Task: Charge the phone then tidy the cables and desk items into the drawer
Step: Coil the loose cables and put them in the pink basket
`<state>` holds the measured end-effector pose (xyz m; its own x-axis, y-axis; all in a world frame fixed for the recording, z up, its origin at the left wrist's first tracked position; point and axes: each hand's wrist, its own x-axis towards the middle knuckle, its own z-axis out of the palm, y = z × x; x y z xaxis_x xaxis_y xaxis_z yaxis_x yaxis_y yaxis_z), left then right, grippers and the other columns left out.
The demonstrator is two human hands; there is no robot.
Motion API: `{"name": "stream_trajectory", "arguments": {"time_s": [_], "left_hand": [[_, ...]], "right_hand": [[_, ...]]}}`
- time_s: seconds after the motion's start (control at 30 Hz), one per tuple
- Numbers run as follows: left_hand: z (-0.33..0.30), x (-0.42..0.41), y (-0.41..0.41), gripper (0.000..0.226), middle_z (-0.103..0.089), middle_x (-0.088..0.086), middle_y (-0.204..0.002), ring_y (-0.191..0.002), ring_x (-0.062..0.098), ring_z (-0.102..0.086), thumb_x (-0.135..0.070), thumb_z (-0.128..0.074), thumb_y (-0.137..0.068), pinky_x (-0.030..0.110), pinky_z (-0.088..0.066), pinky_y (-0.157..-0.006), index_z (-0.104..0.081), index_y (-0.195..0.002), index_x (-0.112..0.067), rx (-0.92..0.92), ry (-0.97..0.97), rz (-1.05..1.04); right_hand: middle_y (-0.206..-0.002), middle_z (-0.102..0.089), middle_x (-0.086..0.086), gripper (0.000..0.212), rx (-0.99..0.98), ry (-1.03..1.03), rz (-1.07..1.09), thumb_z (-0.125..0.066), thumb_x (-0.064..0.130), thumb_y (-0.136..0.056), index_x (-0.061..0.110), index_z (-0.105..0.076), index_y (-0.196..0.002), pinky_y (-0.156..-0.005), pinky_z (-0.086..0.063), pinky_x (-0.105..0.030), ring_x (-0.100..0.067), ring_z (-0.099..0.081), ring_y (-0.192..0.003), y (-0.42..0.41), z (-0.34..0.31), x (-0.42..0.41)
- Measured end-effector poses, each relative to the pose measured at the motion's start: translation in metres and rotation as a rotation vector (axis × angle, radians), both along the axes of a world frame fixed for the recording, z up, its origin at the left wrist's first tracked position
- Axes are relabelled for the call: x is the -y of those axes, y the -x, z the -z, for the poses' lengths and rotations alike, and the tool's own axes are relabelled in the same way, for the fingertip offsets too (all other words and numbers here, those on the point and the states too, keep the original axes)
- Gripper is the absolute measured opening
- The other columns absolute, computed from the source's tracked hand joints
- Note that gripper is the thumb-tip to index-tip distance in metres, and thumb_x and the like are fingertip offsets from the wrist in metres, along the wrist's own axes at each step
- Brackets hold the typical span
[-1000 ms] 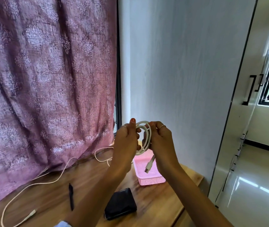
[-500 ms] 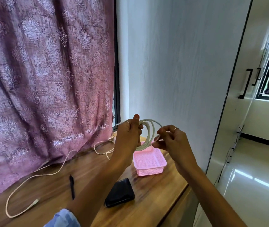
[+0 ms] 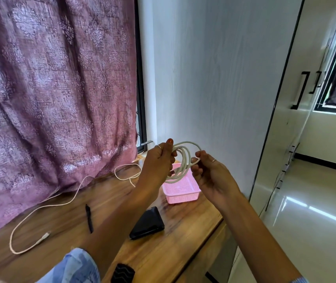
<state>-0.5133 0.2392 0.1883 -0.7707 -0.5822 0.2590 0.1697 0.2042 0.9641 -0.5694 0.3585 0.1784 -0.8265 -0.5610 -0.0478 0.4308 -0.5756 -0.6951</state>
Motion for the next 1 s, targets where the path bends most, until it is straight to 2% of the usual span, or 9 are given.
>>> {"name": "stream_trajectory", "arguments": {"time_s": [0.13,0.23,0.3,0.4,0.5,0.57,0.63,0.83,1.0], "left_hand": [[0.006,-0.003,0.001,0.04,-0.043,-0.005,-0.055,-0.043,0.005,-0.042,-0.041,-0.04,-0.098,0.017,-0.034,-0.043,-0.057,-0.073,-0.015,0.012,-0.023,0.063],[0.008,-0.005,0.002,0.039,-0.038,-0.003,-0.054,-0.035,0.004,-0.038,-0.038,-0.041,-0.098,0.016,-0.033,-0.038,-0.055,-0.073,-0.013,0.021,-0.176,0.177],[0.008,-0.006,0.001,0.039,-0.034,-0.001,-0.053,-0.034,0.005,-0.036,-0.036,-0.04,-0.099,0.017,-0.034,-0.037,-0.053,-0.073,-0.01,0.045,-0.303,0.268],[0.006,-0.012,0.001,0.037,-0.035,-0.003,-0.045,-0.033,0.005,-0.034,-0.032,-0.036,-0.101,0.015,-0.033,-0.035,-0.049,-0.075,-0.008,0.089,-0.434,0.365],[0.006,-0.016,0.003,0.037,-0.036,-0.005,-0.037,-0.03,0.004,-0.035,-0.032,-0.038,-0.101,0.014,-0.034,-0.034,-0.047,-0.073,-0.008,0.076,-0.482,0.334],[0.009,-0.013,0.006,0.04,-0.037,-0.007,-0.037,-0.03,0.004,-0.035,-0.034,-0.037,-0.101,0.015,-0.034,-0.035,-0.048,-0.071,-0.009,0.077,-0.362,0.262],[0.013,-0.011,0.011,0.041,-0.039,-0.006,-0.04,-0.034,0.005,-0.036,-0.034,-0.035,-0.101,0.019,-0.034,-0.039,-0.049,-0.07,-0.011,0.081,-0.235,0.169],[0.023,-0.007,0.012,0.037,-0.047,-0.002,-0.063,-0.06,0.018,-0.045,-0.032,-0.032,-0.102,0.033,-0.038,-0.069,-0.049,-0.071,-0.017,-0.029,-0.023,-0.074],[0.025,-0.008,0.006,0.032,-0.051,-0.007,-0.068,-0.062,0.004,-0.05,-0.028,-0.031,-0.102,0.007,-0.036,-0.055,-0.051,-0.086,-0.008,-0.062,0.311,-0.221]], "right_hand": [[-0.064,-0.059,-0.008,0.019,0.079,0.016,-0.068,-0.047,0.008,-0.097,0.0,-0.061,-0.087,-0.044,-0.048,-0.014,-0.008,-0.054,-0.046,-0.005,0.011,0.004],[-0.065,-0.063,-0.005,0.016,0.085,-0.041,-0.086,-0.051,0.01,-0.095,0.002,-0.064,-0.09,-0.049,-0.048,-0.017,-0.009,-0.057,-0.05,-0.007,0.018,0.004],[-0.065,-0.064,-0.004,0.011,0.073,-0.091,-0.101,-0.058,0.01,-0.088,0.002,-0.066,-0.091,-0.053,-0.05,-0.02,-0.01,-0.058,-0.05,-0.007,0.02,0.001],[-0.075,-0.062,-0.007,0.025,0.031,-0.144,-0.15,-0.068,0.015,-0.065,0.002,-0.071,-0.087,-0.065,-0.045,-0.025,-0.016,-0.055,-0.064,-0.007,0.024,-0.004],[-0.075,-0.057,-0.008,0.018,-0.026,-0.159,-0.213,-0.067,0.013,-0.063,0.007,-0.076,-0.077,-0.066,-0.037,-0.025,-0.014,-0.045,-0.063,-0.011,0.026,-0.009],[-0.07,-0.056,-0.005,0.016,-0.071,-0.179,-0.254,-0.066,0.014,-0.066,0.009,-0.076,-0.076,-0.063,-0.036,-0.024,-0.011,-0.04,-0.059,-0.012,0.028,-0.014],[-0.081,-0.06,-0.007,0.02,-0.123,-0.207,-0.274,-0.067,0.018,-0.069,0.009,-0.075,-0.085,-0.06,-0.042,-0.023,-0.013,-0.046,-0.065,-0.013,0.03,-0.018],[-0.091,-0.07,-0.009,0.035,-0.127,-0.374,-0.139,-0.052,0.041,-0.091,0.012,-0.07,-0.101,-0.057,-0.052,-0.027,-0.017,-0.062,-0.068,-0.029,0.034,-0.02],[-0.07,-0.063,-0.008,0.059,-0.109,-0.506,-0.265,-0.05,0.066,-0.08,0.009,-0.061,-0.088,-0.051,-0.049,-0.025,-0.017,-0.058,-0.054,-0.045,0.029,-0.014]]}}
